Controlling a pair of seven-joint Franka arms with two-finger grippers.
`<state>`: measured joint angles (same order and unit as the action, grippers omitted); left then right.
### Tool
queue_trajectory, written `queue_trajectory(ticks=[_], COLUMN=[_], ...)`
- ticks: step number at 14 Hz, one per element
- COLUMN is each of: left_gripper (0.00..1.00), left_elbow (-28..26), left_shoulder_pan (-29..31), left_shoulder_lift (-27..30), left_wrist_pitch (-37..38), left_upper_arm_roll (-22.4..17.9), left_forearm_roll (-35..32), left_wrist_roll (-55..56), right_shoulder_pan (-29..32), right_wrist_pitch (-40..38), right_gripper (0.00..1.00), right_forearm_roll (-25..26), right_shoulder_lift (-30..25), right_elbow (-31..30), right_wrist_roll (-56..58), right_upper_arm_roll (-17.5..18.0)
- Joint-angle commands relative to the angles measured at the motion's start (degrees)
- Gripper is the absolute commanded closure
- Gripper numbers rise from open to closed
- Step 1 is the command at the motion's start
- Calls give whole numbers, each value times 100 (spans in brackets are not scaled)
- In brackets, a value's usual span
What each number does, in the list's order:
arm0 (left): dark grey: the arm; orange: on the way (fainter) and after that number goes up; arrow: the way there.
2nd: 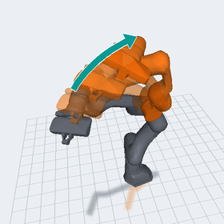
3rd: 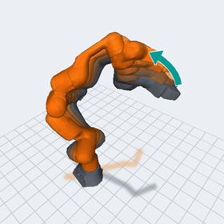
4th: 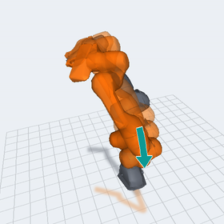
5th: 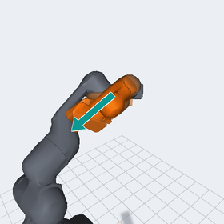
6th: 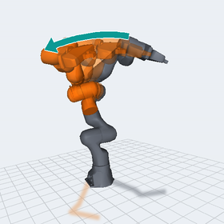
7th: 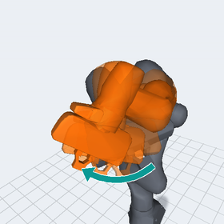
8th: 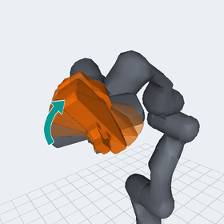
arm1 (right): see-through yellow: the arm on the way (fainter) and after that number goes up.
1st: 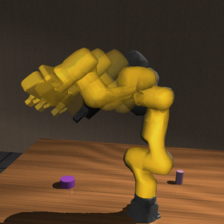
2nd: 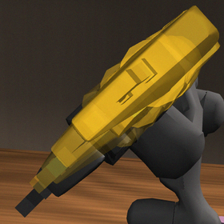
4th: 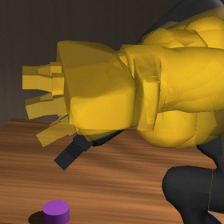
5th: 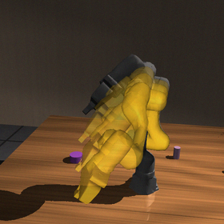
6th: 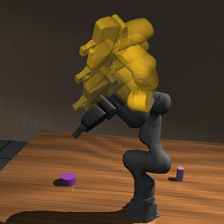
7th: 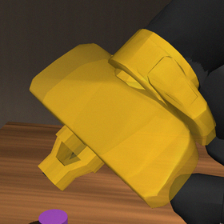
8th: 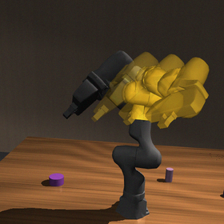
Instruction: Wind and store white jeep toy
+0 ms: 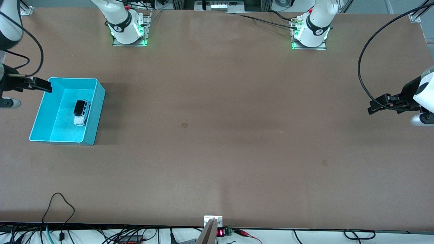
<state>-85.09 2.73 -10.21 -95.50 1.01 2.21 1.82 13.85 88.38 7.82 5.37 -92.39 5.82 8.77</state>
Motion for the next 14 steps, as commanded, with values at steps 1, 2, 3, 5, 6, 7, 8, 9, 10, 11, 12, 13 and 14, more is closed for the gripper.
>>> queue_trajectory(ticks=[1, 2, 3, 5, 6, 7, 8, 9, 10, 11, 12, 13, 14], left_gripper=[0, 0, 0, 0, 0, 0, 0, 0, 0, 0, 0, 0, 0], left_elbow=[71, 71, 71, 71, 71, 80, 80, 71, 71, 71, 71, 71, 71], left_shoulder_pan=[26, 26, 26, 26, 26, 26, 26, 26, 17, 17, 17, 17, 17], left_shoulder_lift=[1, 1, 1, 10, 10, 10, 1, 1, -7, -7, -7, -7, -7], left_wrist_pitch=[58, 67, 76, 119, 128, 120, 102, 102, 93, 85, 93, 93, 93], left_upper_arm_roll=[4, 4, 4, 13, 4, 4, 4, 4, 4, 4, 4, 4, 4], left_forearm_roll=[25, 25, 25, 25, 25, 25, 25, 25, 25, 25, 25, 25, 25], left_wrist_roll=[-94, -94, -94, -103, -103, -103, -94, -85, -33, -24, -23, -23, -23], right_shoulder_pan=[48, 48, 56, 65, 83, 65, 48, -83, -354, -609, -916, -1119, -1200], right_wrist_pitch=[-173, -155, -155, -286, -435, -419, -410, -401, -383, -270, -165, -129, -128], right_gripper=[0, 0, 0, 0, 0, 0, 0, 0, 0, 0, 0, 0, 0], right_forearm_roll=[-280, -403, -448, -466, -466, -475, -475, -448, -448, -448, -466, -475, -475], right_shoulder_lift=[8, 17, 8, 16, 51, 69, 130, 131, 131, 148, 148, 140, 148], right_elbow=[335, 336, 336, 388, 406, 415, 432, 432, 432, 432, 406, 397, 397], right_wrist_roll=[68, 42, 16, 24, -19, -28, -11, 15, -28, -20, -11, -20, -11], right_upper_arm_roll=[46, 37, 37, 20, 11, 28, 20, 2, -102, -391, -733, -945, -1052])
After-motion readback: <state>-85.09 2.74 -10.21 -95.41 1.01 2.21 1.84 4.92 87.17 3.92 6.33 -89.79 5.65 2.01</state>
